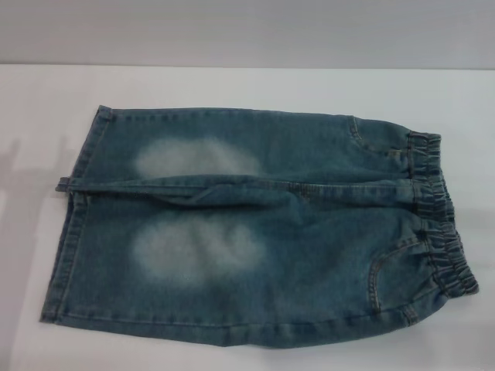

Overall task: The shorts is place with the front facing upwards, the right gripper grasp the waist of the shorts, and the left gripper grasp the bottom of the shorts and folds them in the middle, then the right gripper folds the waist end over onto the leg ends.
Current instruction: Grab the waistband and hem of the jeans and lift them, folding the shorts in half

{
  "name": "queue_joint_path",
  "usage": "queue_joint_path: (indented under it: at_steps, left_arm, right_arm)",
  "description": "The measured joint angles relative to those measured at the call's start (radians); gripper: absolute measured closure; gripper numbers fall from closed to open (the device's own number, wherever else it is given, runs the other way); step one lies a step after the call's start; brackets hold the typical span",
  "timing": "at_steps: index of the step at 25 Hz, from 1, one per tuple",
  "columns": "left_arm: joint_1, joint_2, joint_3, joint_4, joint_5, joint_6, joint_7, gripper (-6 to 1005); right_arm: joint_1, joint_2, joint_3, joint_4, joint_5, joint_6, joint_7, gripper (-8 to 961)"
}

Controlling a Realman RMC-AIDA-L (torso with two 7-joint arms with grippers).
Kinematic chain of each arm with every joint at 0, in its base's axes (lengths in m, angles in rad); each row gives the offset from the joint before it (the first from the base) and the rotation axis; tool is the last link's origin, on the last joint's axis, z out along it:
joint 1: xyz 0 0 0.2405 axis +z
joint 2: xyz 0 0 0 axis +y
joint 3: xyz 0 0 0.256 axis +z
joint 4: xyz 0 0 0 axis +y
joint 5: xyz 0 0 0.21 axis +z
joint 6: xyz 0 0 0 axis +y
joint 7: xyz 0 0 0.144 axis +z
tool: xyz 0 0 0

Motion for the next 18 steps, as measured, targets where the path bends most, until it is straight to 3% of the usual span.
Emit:
queue_joint_path:
  at_steps: [3, 5, 6, 7, 8, 9, 10, 11, 12, 13, 14, 16, 17, 18]
  left_arm:
    - [-0.007, 0.015, 0.037, 0.009, 0.013, -0.006, -0.076, 155]
    - [-0.034, 0.069, 0.117, 0.024, 0.063, -0.017, -0.227, 155]
    - [-0.034, 0.069, 0.117, 0.024, 0.063, -0.017, -0.227, 155]
    - [-0.099, 0.170, 0.215, 0.056, 0.158, -0.030, -0.491, 155]
    - [-0.117, 0.192, 0.233, 0.072, 0.177, -0.027, -0.560, 155]
    - [-0.117, 0.192, 0.233, 0.072, 0.177, -0.027, -0.560, 155]
    - [-0.133, 0.213, 0.251, 0.089, 0.196, -0.021, -0.627, 155]
    - [-0.133, 0.213, 0.251, 0.089, 0.196, -0.021, -0.627, 155]
    - [-0.183, 0.270, 0.306, 0.148, 0.251, 0.018, -0.833, 155]
    - [-0.223, 0.313, 0.375, 0.199, 0.290, 0.069, -0.973, 155]
    - [-0.241, 0.332, 0.415, 0.227, 0.302, 0.096, -1.038, 155]
    - [-0.241, 0.332, 0.415, 0.227, 0.302, 0.096, -1.038, 155]
    - [-0.292, 0.366, 0.561, 0.316, 0.315, 0.193, -1.187, 155]
    - [-0.310, 0.374, 0.629, 0.362, 0.315, 0.237, -1.256, 155]
  right_arm:
    - [-0.006, 0.000, 0.000, 0.002, -0.003, -0.005, 0.027, 259]
    - [-0.015, 0.000, 0.000, 0.003, -0.002, 0.000, 0.046, 259]
    - [-0.019, 0.000, 0.001, 0.003, 0.000, 0.004, 0.050, 260]
    - [-0.028, 0.000, 0.001, 0.003, 0.001, 0.018, 0.051, 260]
    - [-0.028, 0.000, 0.001, 0.003, 0.001, 0.018, 0.051, 260]
    - [-0.032, 0.000, 0.002, 0.002, 0.001, 0.026, 0.051, 261]
    - [-0.037, 0.000, 0.008, 0.001, 0.001, 0.035, 0.051, 261]
    - [-0.042, 0.000, 0.016, 0.000, 0.002, 0.045, 0.051, 261]
    - [-0.047, 0.000, 0.028, -0.001, 0.003, 0.055, 0.051, 262]
    - [-0.051, 0.000, 0.044, -0.001, 0.003, 0.066, 0.050, 262]
    - [-0.054, 0.000, 0.057, -0.001, 0.003, 0.077, 0.050, 262]
    - [-0.061, -0.001, 0.077, -0.002, 0.003, 0.095, 0.048, 263]
    - [-0.065, -0.001, 0.089, -0.004, 0.003, 0.104, 0.048, 263]
    - [-0.068, -0.001, 0.105, -0.004, 0.003, 0.110, 0.047, 264]
